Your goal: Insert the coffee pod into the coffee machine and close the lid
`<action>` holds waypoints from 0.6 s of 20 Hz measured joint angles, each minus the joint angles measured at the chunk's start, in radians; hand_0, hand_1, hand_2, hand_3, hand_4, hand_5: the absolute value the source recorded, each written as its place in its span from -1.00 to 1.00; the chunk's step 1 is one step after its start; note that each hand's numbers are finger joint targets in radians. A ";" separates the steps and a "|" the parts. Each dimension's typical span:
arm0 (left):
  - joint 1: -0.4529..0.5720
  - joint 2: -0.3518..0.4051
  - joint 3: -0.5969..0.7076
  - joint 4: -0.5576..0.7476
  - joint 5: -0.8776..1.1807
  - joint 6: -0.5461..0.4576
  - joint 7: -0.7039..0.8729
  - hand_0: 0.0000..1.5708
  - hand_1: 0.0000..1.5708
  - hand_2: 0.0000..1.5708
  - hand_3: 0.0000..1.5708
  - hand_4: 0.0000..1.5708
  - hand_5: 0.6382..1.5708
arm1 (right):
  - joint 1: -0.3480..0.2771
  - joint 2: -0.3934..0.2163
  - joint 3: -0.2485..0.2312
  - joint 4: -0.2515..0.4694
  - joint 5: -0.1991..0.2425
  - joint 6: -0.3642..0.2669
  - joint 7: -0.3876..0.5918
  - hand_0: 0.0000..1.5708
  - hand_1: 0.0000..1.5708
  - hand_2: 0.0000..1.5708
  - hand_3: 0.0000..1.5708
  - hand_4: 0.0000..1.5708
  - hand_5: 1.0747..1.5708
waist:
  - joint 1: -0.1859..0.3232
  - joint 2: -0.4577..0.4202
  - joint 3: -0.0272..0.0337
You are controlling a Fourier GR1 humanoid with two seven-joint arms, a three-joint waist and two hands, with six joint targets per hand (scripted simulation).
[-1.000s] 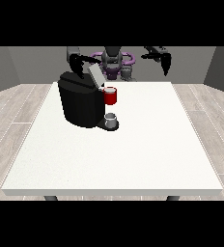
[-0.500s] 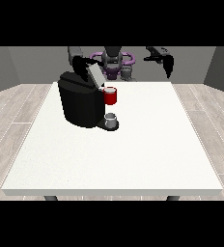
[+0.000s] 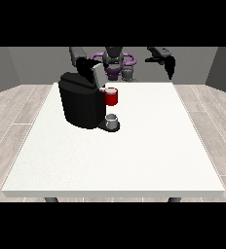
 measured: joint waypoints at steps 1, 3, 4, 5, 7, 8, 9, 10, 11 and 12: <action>-0.001 0.003 0.002 0.000 0.007 -0.002 0.009 -1.00 -1.00 -1.00 -1.00 -0.83 1.00 | -0.007 0.002 0.004 0.008 0.004 0.000 0.014 -1.00 -1.00 -1.00 -1.00 -0.86 1.00 | 0.001 -0.005 0.0006; -0.015 0.012 0.013 0.023 0.007 0.010 0.003 -1.00 -1.00 -1.00 -1.00 -0.80 1.00 | -0.033 0.015 0.019 0.004 0.006 0.007 0.049 -1.00 -1.00 -1.00 -1.00 -0.73 1.00 | -0.014 -0.007 0.0011; -0.011 0.010 0.008 0.020 0.006 0.012 0.009 -1.00 -1.00 -1.00 -1.00 -0.76 1.00 | -0.042 0.014 0.021 0.009 0.011 0.008 0.059 -1.00 -1.00 -1.00 -1.00 -0.82 1.00 | -0.010 -0.012 0.0013; -0.010 0.008 0.003 0.011 0.007 0.013 0.015 -1.00 -1.00 -1.00 -1.00 -0.79 1.00 | -0.048 0.018 0.024 0.018 0.021 -0.001 0.051 -1.00 -1.00 -1.00 -1.00 -1.00 1.00 | 0.002 -0.009 0.0014; -0.007 0.014 0.003 0.011 0.006 0.015 0.013 -1.00 -1.00 -1.00 -1.00 -0.80 1.00 | -0.061 0.012 0.034 0.027 0.036 0.008 0.045 -1.00 -1.00 -1.00 -1.00 -0.73 1.00 | 0.005 -0.004 0.0019; -0.010 0.012 0.001 0.018 0.004 0.017 -0.001 -1.00 -1.00 -1.00 -1.00 -0.85 1.00 | -0.069 0.016 0.040 0.030 0.048 0.001 0.037 -1.00 -1.00 -1.00 -1.00 -0.78 1.00 | 0.004 0.006 0.0018; -0.009 0.009 -0.002 0.027 0.001 0.018 -0.018 -1.00 -1.00 -1.00 -1.00 -0.82 1.00 | -0.081 0.025 0.051 0.030 0.064 -0.014 0.036 -1.00 -1.00 -1.00 -1.00 -0.84 1.00 | 0.006 0.013 0.0019; -0.004 0.004 -0.006 0.031 -0.003 0.024 -0.024 -1.00 -1.00 -1.00 -1.00 -0.77 1.00 | -0.087 0.029 0.057 0.032 0.074 -0.017 0.038 -1.00 -1.00 -1.00 -1.00 -0.81 1.00 | 0.005 0.010 0.0018; -0.006 -0.002 -0.014 0.028 -0.004 0.028 -0.016 -1.00 -1.00 -1.00 -1.00 -0.79 1.00 | -0.092 0.036 0.063 0.039 0.085 -0.025 0.036 -1.00 -1.00 -1.00 -1.00 -0.84 1.00 | 0.007 0.009 0.0018; -0.013 0.005 -0.008 0.032 0.004 0.023 -0.014 -1.00 -1.00 -1.00 -1.00 -0.80 1.00 | -0.100 0.041 0.069 0.039 0.093 -0.027 0.035 -1.00 -1.00 -1.00 -1.00 -0.82 1.00 | 0.006 0.008 0.0019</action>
